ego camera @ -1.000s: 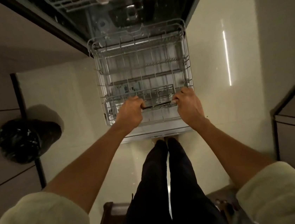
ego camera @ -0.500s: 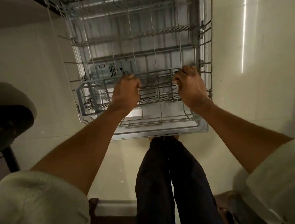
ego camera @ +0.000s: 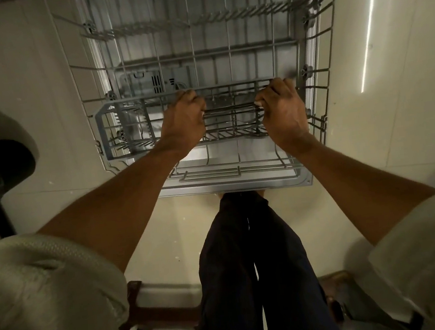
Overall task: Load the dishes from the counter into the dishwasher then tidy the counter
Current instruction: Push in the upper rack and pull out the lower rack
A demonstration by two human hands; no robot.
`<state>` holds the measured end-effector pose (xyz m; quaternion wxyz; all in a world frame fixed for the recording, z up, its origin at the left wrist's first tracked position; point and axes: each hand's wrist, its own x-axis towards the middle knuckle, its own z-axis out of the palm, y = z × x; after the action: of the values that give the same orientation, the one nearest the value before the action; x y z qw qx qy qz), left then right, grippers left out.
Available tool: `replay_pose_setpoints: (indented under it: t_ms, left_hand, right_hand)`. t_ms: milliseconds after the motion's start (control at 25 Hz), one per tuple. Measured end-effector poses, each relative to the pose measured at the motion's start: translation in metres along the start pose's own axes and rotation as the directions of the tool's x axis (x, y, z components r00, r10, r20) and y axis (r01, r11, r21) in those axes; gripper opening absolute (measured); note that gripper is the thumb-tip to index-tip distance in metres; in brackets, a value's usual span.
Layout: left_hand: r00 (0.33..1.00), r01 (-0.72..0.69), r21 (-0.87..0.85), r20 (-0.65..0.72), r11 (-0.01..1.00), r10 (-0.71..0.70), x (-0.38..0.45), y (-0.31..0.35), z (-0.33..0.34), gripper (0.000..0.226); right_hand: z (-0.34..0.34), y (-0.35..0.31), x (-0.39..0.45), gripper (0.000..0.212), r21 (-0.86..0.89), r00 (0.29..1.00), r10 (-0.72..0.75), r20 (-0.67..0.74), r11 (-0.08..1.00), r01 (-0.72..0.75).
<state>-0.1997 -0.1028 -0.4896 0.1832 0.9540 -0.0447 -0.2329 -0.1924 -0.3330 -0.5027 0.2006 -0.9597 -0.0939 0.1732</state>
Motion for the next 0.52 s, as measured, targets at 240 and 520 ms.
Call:
replay_pose_setpoints:
  t_ms: [240, 520]
  left_hand:
    - [0.999, -0.03, 0.006, -0.027, 1.0, 0.031, 0.0, -0.006, 0.003, 0.02]
    - [0.999, -0.035, 0.042, 0.017, 0.998, 0.035, 0.003, -0.006, 0.002, 0.026]
  right_hand:
    - [0.003, -0.001, 0.001, 0.024, -0.003, 1.0, 0.007, 0.014, 1.0, -0.007]
    - [0.012, -0.002, 0.005, 0.021, -0.008, 1.0, 0.019, -0.007, 1.0, -0.019]
